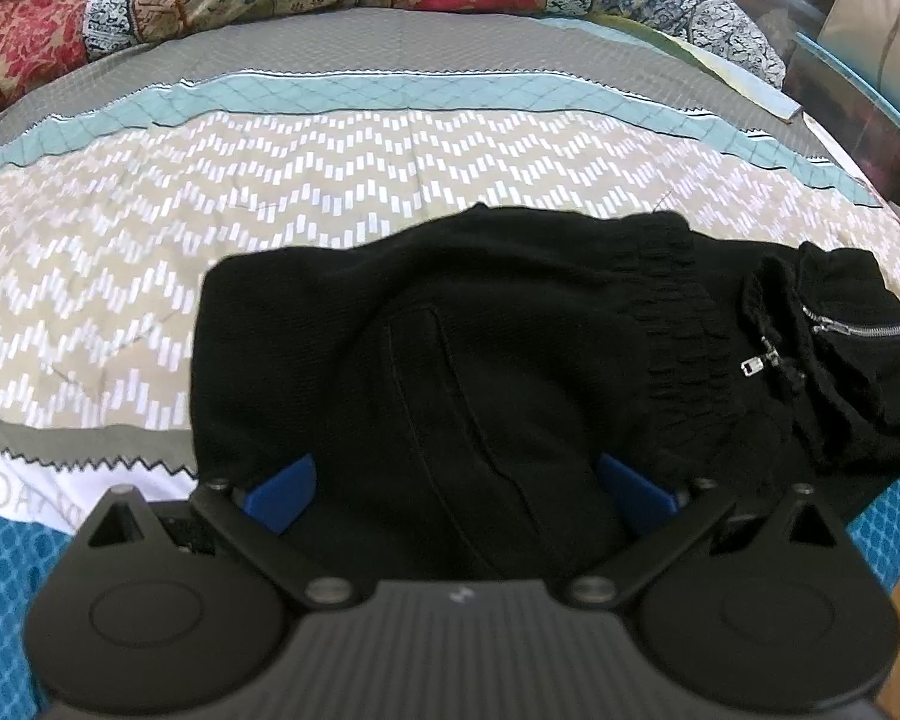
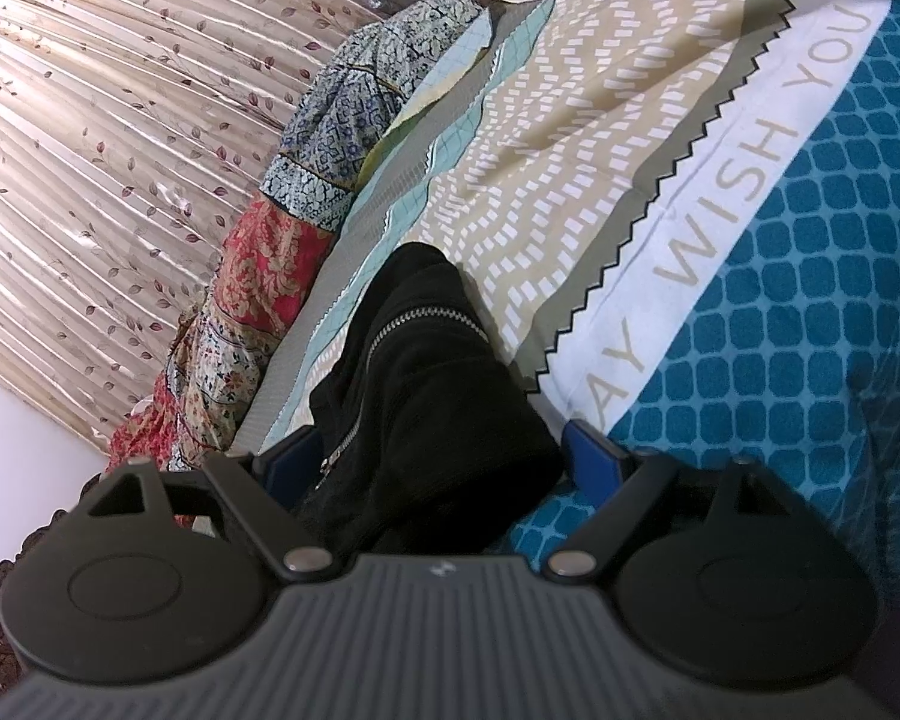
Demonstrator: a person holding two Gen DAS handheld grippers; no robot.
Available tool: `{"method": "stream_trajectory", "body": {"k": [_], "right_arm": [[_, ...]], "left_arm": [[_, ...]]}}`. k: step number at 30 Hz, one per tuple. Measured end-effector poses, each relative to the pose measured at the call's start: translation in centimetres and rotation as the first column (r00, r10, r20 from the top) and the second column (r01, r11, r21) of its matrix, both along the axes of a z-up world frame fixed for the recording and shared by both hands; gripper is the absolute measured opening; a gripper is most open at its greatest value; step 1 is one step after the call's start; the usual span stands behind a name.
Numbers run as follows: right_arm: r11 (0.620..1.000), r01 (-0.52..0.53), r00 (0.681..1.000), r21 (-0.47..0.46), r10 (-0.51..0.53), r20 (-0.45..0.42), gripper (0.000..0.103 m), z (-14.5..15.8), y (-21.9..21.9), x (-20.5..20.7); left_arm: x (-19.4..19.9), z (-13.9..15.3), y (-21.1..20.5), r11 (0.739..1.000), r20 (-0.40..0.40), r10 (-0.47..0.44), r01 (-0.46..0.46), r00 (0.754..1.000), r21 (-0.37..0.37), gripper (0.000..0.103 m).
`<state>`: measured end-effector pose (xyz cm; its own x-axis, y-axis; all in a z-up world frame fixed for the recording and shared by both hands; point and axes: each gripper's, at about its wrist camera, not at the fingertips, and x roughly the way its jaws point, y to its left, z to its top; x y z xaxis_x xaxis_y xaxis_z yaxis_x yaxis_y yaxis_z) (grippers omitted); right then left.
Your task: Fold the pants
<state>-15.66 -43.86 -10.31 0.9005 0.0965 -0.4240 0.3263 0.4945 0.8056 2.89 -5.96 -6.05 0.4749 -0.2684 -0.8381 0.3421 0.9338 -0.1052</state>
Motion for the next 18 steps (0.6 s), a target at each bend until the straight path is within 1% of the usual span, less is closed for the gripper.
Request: {"method": "stream_trajectory", "body": {"k": [2,4,6,8,13,15,18], "right_arm": [[1.000,-0.011,1.000,-0.008,0.011,-0.017,0.086,0.2,0.0,0.2],[0.999,-0.008,0.998,-0.035,0.006,-0.055,0.075,0.4,0.1,0.4],[0.999,-0.003,0.996,-0.044,-0.001,-0.089,0.052,0.3,0.2,0.5],[1.000,-0.001,0.995,-0.015,0.000,-0.096,0.046,0.0,0.1,0.3],[1.000,0.011,0.997,0.016,-0.010,-0.082,0.047,-0.2,0.0,0.0],[0.999,0.029,0.997,0.034,-0.027,-0.067,0.050,-0.4,-0.3,-0.2],[0.997,0.061,0.997,0.037,-0.059,-0.050,0.054,-0.5,-0.2,-0.4]], "left_arm": [[-0.3,0.8,0.0,1.000,0.022,-0.004,0.004,1.000,0.006,0.101],[-0.7,1.4,0.0,1.000,0.040,-0.010,0.009,0.999,0.011,0.099],[-0.9,2.0,0.1,1.000,0.048,-0.005,0.005,0.999,0.005,0.098],[-1.0,2.5,0.4,1.000,0.050,0.004,-0.004,0.999,-0.013,0.096],[-0.9,3.6,1.0,0.998,0.054,0.032,-0.029,0.998,-0.052,0.096],[-1.1,3.8,1.0,0.998,0.053,0.035,-0.032,0.998,-0.063,0.096],[-1.2,4.0,1.0,0.998,0.050,0.034,-0.031,0.998,-0.063,0.096]]}}
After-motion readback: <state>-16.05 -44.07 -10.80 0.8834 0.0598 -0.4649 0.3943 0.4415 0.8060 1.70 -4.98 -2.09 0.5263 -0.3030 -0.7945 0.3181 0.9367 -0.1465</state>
